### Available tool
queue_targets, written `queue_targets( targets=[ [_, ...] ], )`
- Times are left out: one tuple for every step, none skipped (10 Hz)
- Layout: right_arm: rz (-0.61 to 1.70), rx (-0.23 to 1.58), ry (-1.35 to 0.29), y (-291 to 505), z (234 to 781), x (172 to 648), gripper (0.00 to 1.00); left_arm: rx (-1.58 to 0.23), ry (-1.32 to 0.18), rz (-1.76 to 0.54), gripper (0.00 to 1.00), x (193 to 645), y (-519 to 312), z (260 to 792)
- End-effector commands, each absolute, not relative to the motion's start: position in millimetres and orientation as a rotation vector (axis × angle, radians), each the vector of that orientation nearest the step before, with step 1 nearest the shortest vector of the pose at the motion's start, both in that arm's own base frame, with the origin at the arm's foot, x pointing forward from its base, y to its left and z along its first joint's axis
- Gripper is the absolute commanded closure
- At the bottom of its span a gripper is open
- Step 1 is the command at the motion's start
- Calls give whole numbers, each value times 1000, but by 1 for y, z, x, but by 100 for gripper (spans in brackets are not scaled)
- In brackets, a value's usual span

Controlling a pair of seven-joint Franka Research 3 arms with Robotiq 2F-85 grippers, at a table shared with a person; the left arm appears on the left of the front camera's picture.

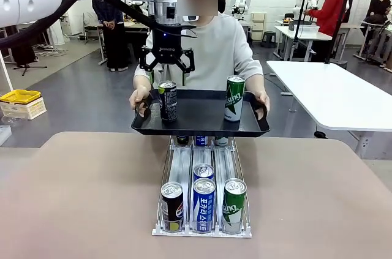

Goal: Retrieve and hand over the desired beverage to the person.
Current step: Place the picked can on the Handle tray extended by the person.

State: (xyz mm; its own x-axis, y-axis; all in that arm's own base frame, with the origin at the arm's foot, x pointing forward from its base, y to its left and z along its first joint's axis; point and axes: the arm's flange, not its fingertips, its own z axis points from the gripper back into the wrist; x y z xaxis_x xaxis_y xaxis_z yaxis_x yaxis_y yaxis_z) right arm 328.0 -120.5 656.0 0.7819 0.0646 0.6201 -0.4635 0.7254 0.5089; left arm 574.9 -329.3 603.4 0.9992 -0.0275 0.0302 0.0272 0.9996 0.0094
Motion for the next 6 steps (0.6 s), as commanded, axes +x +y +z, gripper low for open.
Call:
queue_targets(
  targets=[
    [313,713,-606,-120,656,329,0,-5,-31,-78,0,567,-332,625],
    [313,713,-606,-120,656,329,0,-6,-63,-101,0,546,-325,637],
    [313,713,-606,-120,656,329,0,-10,-94,-130,0,518,-315,648],
    [313,713,-606,-120,656,329,0,-15,-141,-157,0,485,-300,655],
    [313,713,-606,-120,656,329,0,-47,-191,-207,0,447,-277,659],
    [313,713,-606,-120,656,329,0,-80,-215,-256,0,418,-257,652]
  ],
)
